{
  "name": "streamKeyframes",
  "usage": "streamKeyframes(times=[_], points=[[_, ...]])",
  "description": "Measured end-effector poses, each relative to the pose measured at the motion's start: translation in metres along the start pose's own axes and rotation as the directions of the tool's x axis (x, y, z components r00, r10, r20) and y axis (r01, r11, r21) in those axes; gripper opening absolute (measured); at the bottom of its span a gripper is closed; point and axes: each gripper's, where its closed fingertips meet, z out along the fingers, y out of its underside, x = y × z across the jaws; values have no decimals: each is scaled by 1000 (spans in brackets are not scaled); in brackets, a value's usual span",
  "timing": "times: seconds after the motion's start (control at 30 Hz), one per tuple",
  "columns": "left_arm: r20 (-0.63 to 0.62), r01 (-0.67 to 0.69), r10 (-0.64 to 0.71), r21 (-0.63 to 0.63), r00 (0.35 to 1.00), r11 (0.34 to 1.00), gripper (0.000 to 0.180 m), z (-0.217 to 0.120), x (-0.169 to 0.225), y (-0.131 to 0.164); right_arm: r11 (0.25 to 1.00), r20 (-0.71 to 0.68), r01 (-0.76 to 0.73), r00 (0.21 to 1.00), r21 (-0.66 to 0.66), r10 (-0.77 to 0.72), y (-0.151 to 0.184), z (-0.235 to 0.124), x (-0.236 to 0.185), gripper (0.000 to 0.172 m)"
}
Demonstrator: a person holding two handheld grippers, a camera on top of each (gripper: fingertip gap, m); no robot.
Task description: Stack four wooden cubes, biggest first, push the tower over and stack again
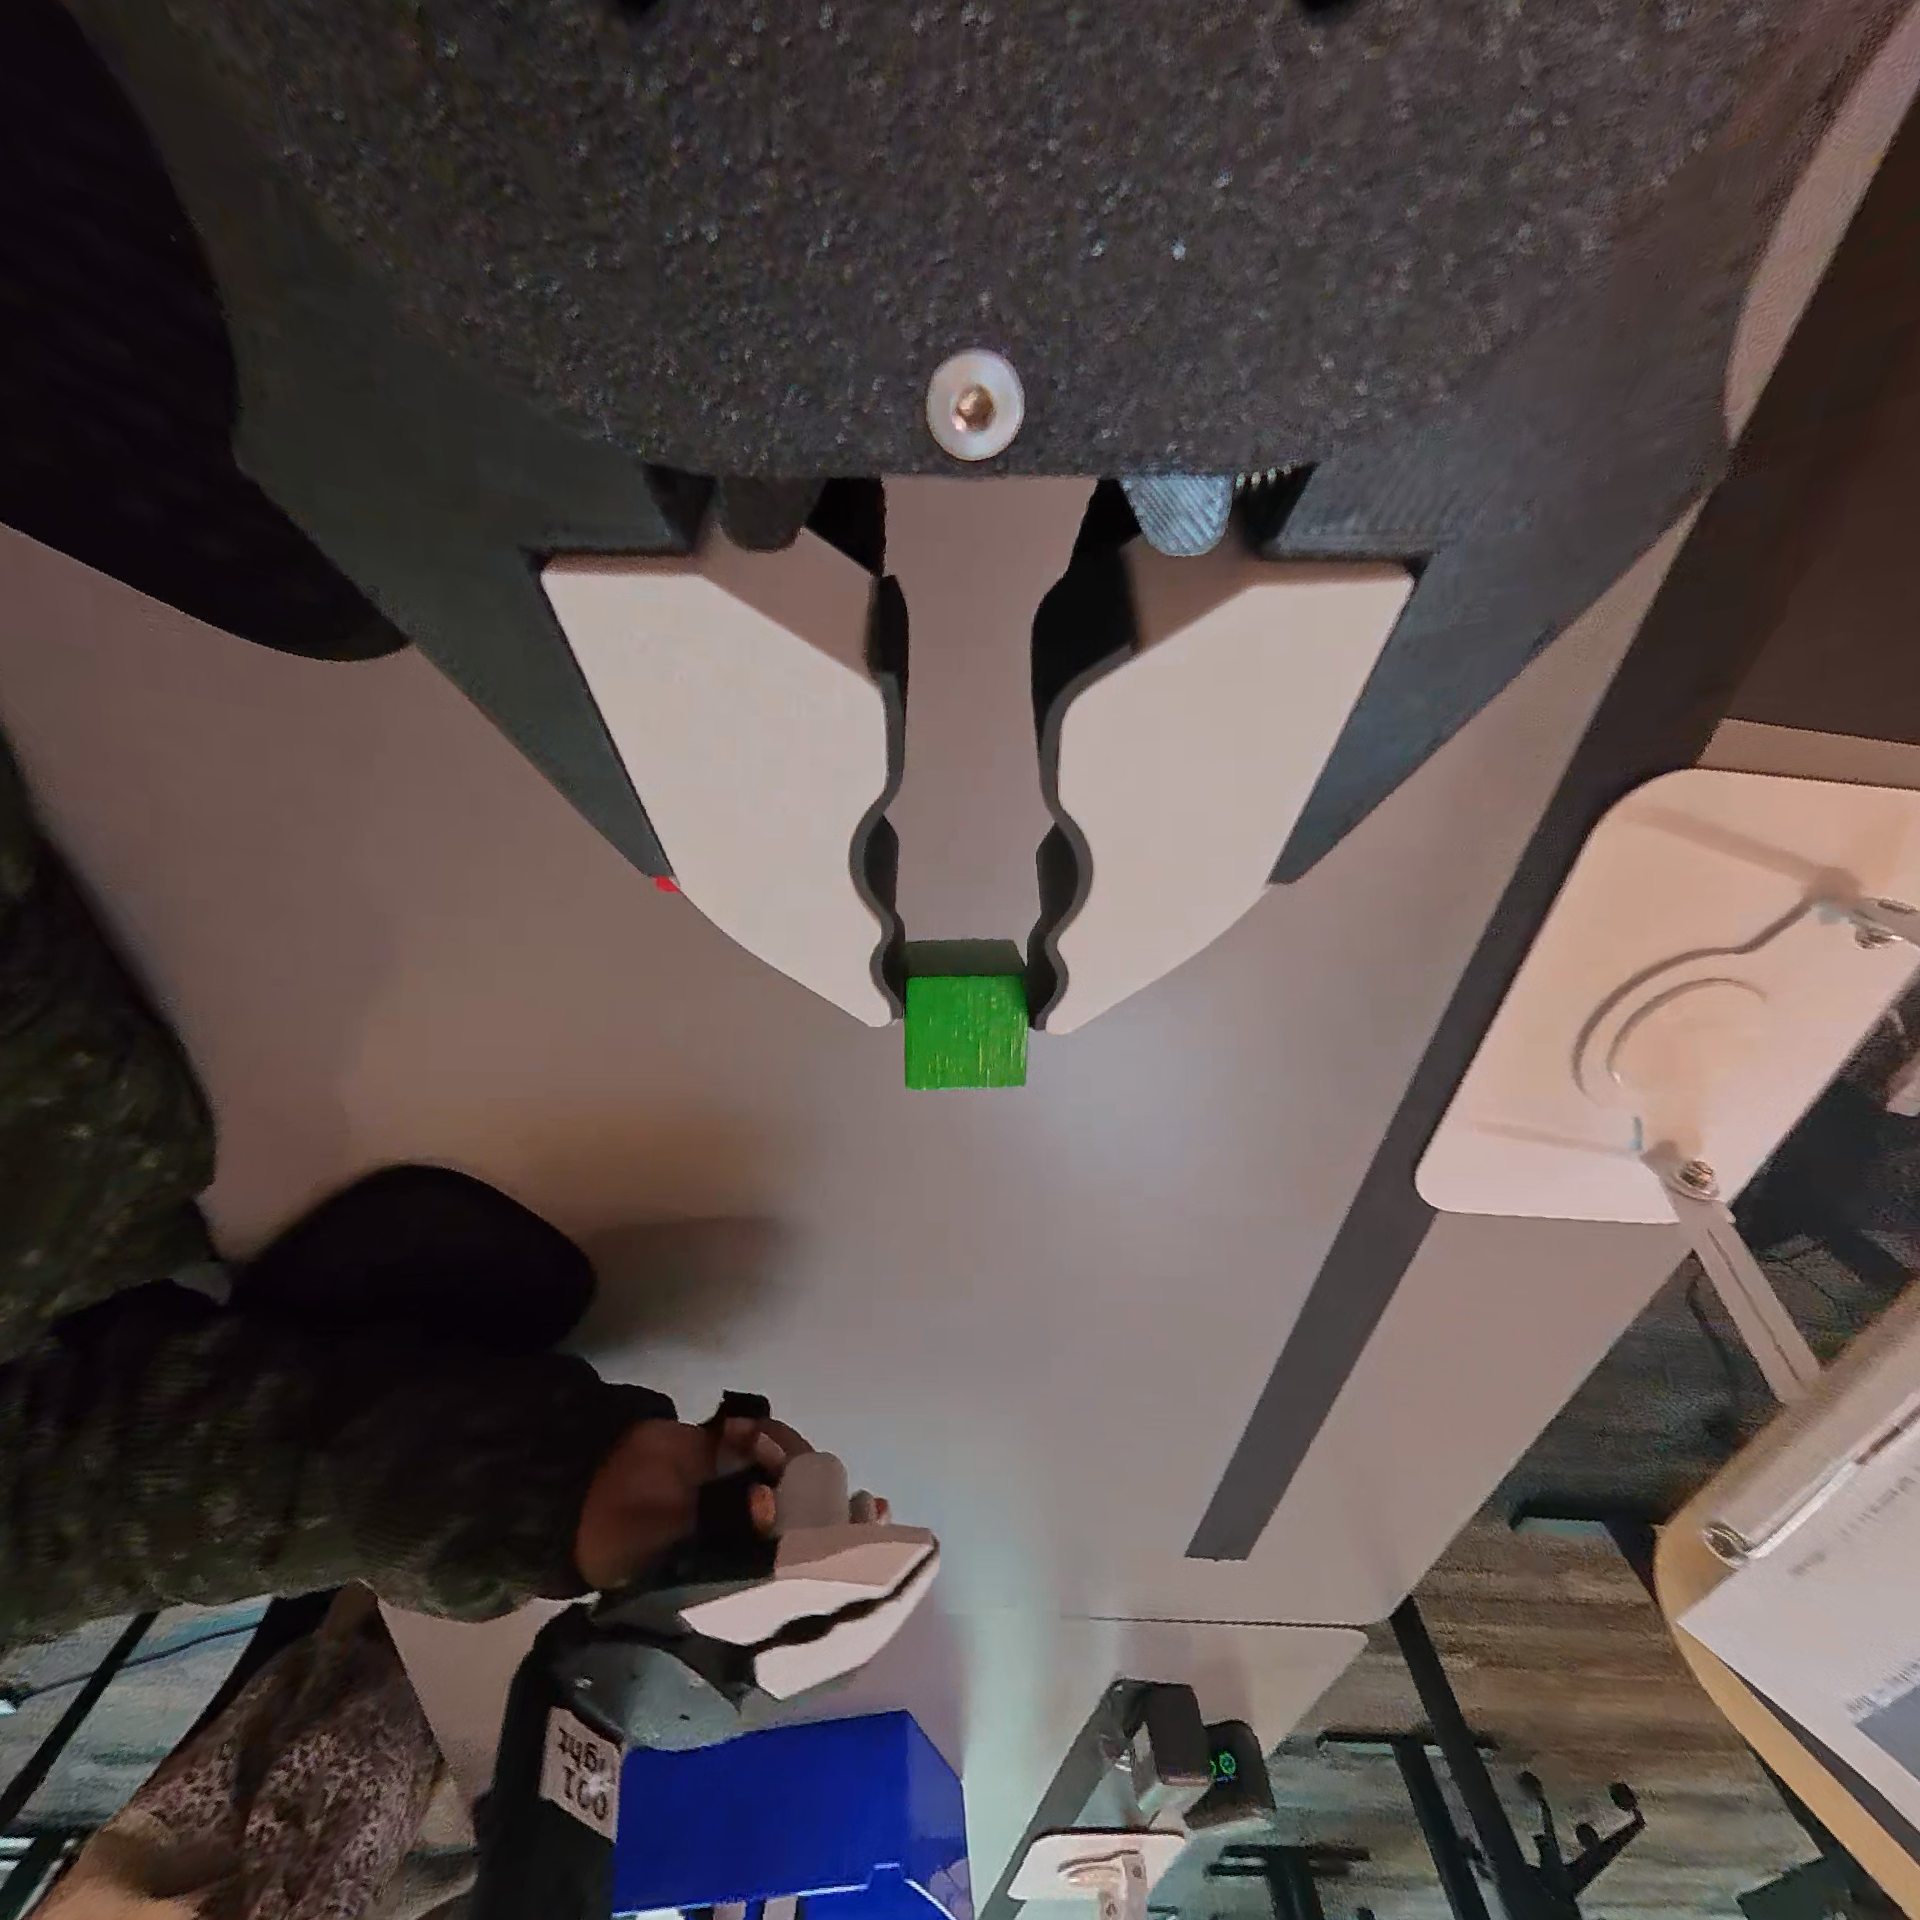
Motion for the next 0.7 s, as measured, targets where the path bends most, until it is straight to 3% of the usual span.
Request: streamKeyframes(times=[0.33,0.7], points=[[-100,-2,0,-18,995,1000,22,12,51,29,1000,4,-3,1000,-24,3,7,3,-1,0],[-71,-4,-2,-78,997,997,22,15,60,43,1000,3,-3,1000,-28,3,8,3,-1,0]])
